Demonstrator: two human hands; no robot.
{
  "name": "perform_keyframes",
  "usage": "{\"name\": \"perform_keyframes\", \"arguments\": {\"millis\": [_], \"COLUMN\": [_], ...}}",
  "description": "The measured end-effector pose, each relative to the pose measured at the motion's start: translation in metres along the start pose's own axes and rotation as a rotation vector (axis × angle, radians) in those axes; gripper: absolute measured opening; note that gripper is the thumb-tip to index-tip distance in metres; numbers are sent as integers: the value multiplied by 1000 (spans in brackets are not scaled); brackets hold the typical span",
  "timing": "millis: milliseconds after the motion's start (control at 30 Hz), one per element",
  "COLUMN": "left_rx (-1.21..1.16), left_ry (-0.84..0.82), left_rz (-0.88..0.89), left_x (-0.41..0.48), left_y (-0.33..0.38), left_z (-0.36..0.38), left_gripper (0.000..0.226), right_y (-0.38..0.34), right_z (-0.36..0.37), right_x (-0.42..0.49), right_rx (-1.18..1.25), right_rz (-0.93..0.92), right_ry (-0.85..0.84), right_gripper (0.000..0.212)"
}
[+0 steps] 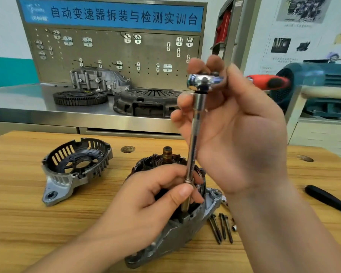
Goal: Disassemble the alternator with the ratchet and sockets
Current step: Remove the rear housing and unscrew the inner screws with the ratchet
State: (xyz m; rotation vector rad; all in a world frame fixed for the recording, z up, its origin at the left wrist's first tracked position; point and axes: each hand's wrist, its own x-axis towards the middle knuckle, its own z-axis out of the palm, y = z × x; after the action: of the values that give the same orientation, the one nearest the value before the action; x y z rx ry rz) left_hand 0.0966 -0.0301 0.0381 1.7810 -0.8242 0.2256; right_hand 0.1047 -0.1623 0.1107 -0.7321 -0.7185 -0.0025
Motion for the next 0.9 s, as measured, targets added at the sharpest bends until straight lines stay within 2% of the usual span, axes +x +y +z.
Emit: {"name": "perform_keyframes", "arguments": {"millis": [67, 133, 233, 300, 333, 367, 500, 567, 600, 667, 800, 833, 900], "left_rx": [4, -4, -12, 6, 6, 1, -10, -4, -2, 21, 3, -13, -30], "left_ry": [20, 35, 55, 52, 45, 35, -12, 2, 11, 27, 39, 37, 24], "left_rz": [-2, -9, -24, -17, -12, -10, -15, -12, -16, -18, -25, -35, -35], "left_x": [1, 1, 0, 0, 0, 0, 0, 0, 0, 0, 0, -1, -1], "left_y": [0, 1, 1, 0, 0, 0, 0, 0, 0, 1, 0, 0, -1], "left_z": [0, 0, 0, 0, 0, 0, 1, 2, 2, 2, 1, 1, 0], "left_gripper": [20, 20, 22, 22, 22, 22, 24, 22, 21, 19, 24, 25, 26], "right_y": [-1, 0, 4, 8, 10, 9, 3, 1, 1, 2, 8, 10, 8], "right_z": [0, 0, 3, 1, -1, 0, 1, -1, -1, 0, 3, 1, 2], "right_x": [1, -1, -2, -3, -3, -3, 1, 2, 2, 1, -2, -2, -1], "right_rx": [87, -57, -595, -853, -836, -728, -45, 122, 123, -54, -752, -793, -610], "right_rz": [57, -37, -457, -678, -680, -596, -18, 104, 102, -28, -606, -649, -491], "right_ry": [-28, -45, -42, -38, -13, 27, -24, -49, -58, -70, -75, -58, 40], "right_gripper": [20, 17, 9, 13, 13, 10, 19, 23, 22, 16, 9, 10, 8]}}
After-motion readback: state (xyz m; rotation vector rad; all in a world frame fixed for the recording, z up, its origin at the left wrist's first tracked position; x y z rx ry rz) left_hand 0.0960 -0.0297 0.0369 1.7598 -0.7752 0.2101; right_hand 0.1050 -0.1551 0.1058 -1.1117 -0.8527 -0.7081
